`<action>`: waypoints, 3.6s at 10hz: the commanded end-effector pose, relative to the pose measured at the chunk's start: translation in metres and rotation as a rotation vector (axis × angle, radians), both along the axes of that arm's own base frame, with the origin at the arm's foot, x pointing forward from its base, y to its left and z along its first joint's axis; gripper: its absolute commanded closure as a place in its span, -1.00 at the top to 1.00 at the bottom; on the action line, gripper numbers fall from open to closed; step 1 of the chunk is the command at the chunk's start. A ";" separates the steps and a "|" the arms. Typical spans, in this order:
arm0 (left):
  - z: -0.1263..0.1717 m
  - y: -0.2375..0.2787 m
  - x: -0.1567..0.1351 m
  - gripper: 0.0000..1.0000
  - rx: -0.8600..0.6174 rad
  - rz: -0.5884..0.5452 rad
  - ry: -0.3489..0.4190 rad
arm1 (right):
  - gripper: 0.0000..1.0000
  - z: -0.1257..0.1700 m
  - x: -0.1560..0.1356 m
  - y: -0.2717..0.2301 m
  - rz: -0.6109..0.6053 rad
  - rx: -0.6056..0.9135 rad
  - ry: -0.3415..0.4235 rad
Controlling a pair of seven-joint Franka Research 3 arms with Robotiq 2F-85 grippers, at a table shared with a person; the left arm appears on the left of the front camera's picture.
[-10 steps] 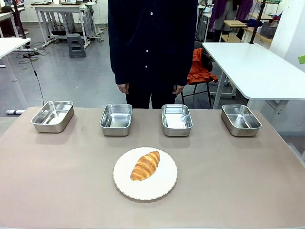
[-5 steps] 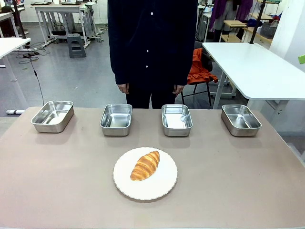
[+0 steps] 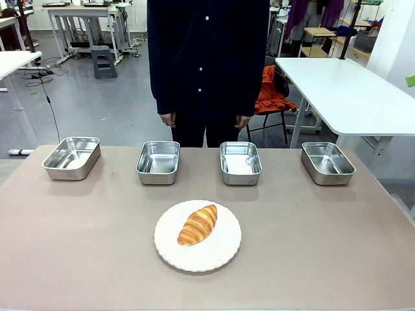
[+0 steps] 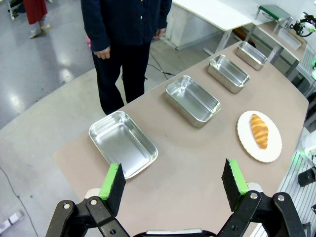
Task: Place the bread in the container.
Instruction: Place the Butter Roll into the Airtight Container indicated by the human.
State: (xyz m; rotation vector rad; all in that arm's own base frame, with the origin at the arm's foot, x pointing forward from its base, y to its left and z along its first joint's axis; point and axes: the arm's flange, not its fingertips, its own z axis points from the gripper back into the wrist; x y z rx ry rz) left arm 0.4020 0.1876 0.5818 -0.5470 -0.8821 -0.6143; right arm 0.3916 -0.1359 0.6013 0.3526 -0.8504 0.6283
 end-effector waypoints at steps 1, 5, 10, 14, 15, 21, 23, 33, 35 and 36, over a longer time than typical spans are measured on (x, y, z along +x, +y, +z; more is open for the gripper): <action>0.002 0.001 -0.002 1.00 -0.004 -0.009 -0.009 | 1.00 0.000 0.001 0.000 0.011 0.018 -0.012; 0.002 0.001 -0.002 1.00 -0.004 -0.009 -0.009 | 1.00 0.000 0.001 0.000 0.011 0.018 -0.012; 0.002 0.001 -0.002 1.00 -0.004 -0.009 -0.009 | 1.00 0.000 0.001 0.000 0.011 0.018 -0.012; 0.002 0.001 -0.002 1.00 -0.004 -0.009 -0.009 | 1.00 0.000 0.001 0.000 0.011 0.018 -0.012; 0.002 0.001 -0.002 1.00 -0.004 -0.009 -0.009 | 1.00 0.000 0.001 0.000 0.011 0.018 -0.012; 0.002 0.001 -0.002 1.00 -0.004 -0.009 -0.009 | 1.00 0.000 0.001 0.000 0.011 0.018 -0.012; 0.002 0.001 -0.002 1.00 -0.004 -0.009 -0.009 | 1.00 0.000 0.001 0.000 0.011 0.018 -0.012; 0.002 0.001 -0.002 1.00 -0.004 -0.009 -0.009 | 1.00 0.000 0.001 0.000 0.011 0.018 -0.012; 0.002 0.001 -0.002 1.00 -0.004 -0.009 -0.009 | 1.00 0.000 0.001 0.000 0.011 0.018 -0.012; 0.002 0.001 -0.002 1.00 -0.004 -0.009 -0.009 | 1.00 0.000 0.001 0.000 0.011 0.018 -0.012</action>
